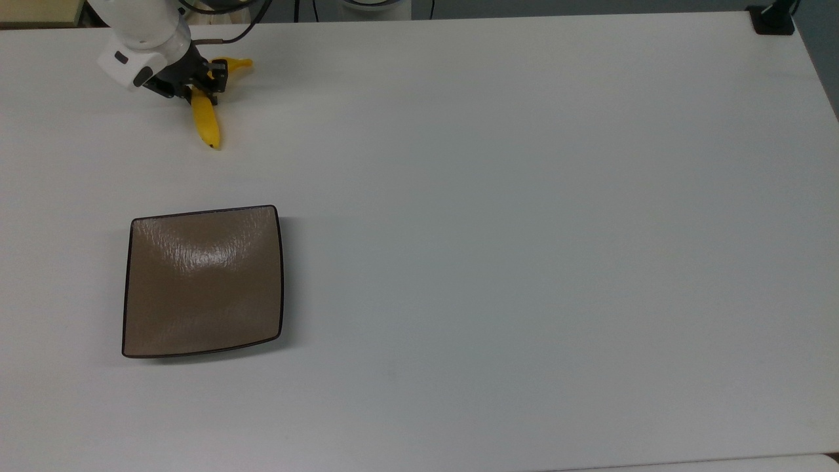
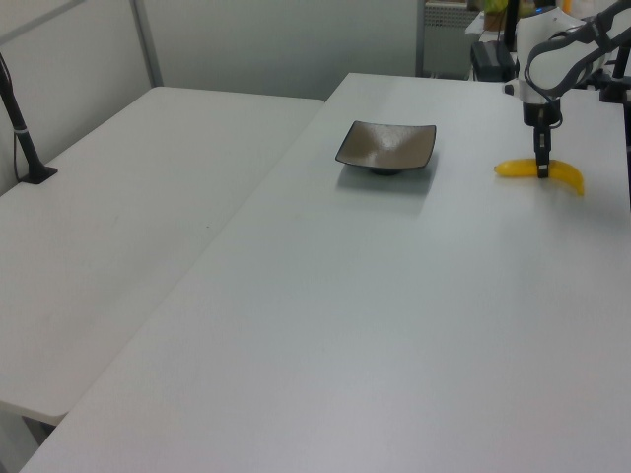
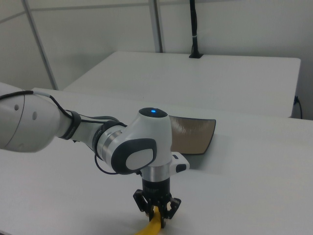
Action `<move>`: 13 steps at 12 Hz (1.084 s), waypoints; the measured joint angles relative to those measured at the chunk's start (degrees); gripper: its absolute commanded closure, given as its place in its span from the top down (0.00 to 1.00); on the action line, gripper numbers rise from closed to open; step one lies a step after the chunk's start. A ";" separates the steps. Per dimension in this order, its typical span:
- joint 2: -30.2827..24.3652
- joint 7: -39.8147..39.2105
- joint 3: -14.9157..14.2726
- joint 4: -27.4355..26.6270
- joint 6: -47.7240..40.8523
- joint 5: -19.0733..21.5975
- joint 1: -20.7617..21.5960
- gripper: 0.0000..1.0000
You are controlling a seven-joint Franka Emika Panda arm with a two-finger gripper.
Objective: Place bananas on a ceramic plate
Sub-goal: 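Lift the banana up off the table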
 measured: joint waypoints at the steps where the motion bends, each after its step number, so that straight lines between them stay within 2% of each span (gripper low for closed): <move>1: 0.00 0.00 0.00 0.00 0.00 0.00 0.00 0.00; 6: -1.48 0.00 0.02 2.28 -2.66 0.00 0.31 0.00; 10: -2.81 0.01 0.18 13.65 -16.40 0.09 1.11 0.01; 13: -3.18 0.01 0.41 25.10 -26.15 0.55 2.45 0.01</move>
